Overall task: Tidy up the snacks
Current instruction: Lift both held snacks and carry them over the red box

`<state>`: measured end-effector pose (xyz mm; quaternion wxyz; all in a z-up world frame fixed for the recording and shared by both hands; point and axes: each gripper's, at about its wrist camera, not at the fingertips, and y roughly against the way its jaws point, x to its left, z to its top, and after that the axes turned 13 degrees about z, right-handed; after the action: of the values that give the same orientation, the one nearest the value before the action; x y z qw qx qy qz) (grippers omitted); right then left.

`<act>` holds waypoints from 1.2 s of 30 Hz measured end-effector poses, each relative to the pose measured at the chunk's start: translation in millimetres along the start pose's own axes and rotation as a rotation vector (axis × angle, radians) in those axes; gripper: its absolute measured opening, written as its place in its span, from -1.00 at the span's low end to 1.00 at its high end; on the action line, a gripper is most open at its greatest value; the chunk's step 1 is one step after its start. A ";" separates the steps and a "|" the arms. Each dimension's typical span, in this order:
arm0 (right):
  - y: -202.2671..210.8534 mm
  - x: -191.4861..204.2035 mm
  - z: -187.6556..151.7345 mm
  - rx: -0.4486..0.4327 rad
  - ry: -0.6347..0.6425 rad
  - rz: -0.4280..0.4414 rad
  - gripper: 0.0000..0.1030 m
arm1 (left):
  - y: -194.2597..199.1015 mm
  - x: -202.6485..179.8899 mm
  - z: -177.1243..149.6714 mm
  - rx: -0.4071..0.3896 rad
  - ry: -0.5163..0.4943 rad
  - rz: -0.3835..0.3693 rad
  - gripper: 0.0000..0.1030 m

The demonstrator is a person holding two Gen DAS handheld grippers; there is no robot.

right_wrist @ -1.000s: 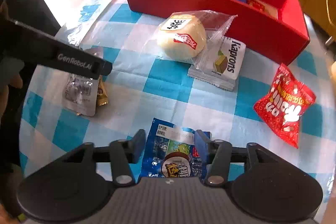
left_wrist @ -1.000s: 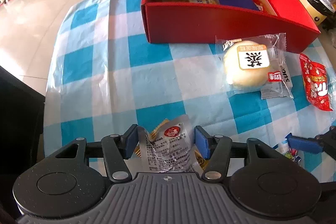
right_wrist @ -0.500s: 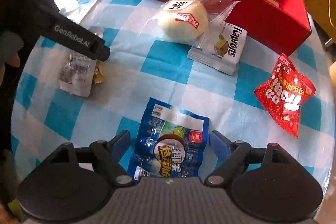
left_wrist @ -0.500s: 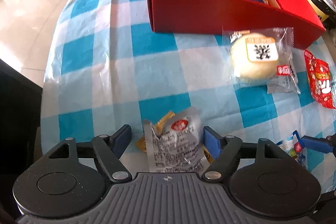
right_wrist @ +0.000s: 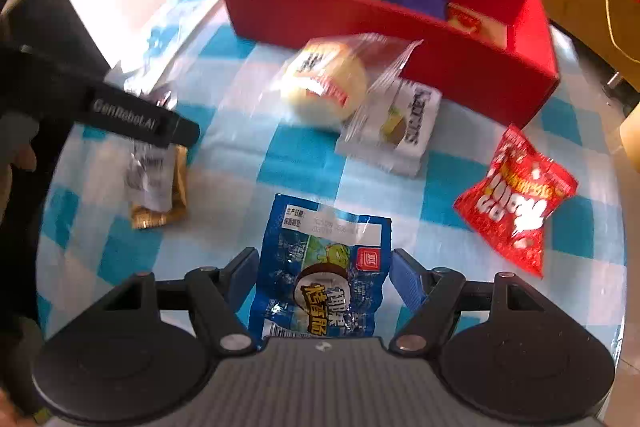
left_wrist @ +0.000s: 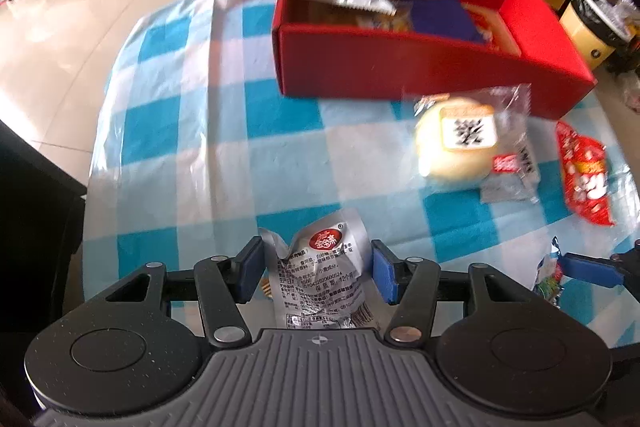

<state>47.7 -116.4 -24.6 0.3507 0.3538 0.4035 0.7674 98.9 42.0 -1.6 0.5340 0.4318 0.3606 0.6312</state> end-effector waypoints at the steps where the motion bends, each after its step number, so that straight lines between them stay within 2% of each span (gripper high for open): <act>1: 1.6 -0.3 2.9 -0.010 -0.005 0.004 0.32 | 1.8 0.1 1.2 -0.005 0.004 -0.006 0.22; 16: 19.7 -3.3 21.0 -0.095 -0.013 0.012 0.28 | 25.3 5.4 9.3 -0.069 0.038 -0.057 0.21; 36: 36.8 -6.1 31.0 -0.168 -0.030 0.016 0.27 | 38.1 -0.1 11.5 -0.102 0.033 -0.083 0.17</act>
<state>67.1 -125.7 18.9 0.3791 0.3377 0.3297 0.7959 95.7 35.4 37.5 0.5749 0.3783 0.3542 0.6331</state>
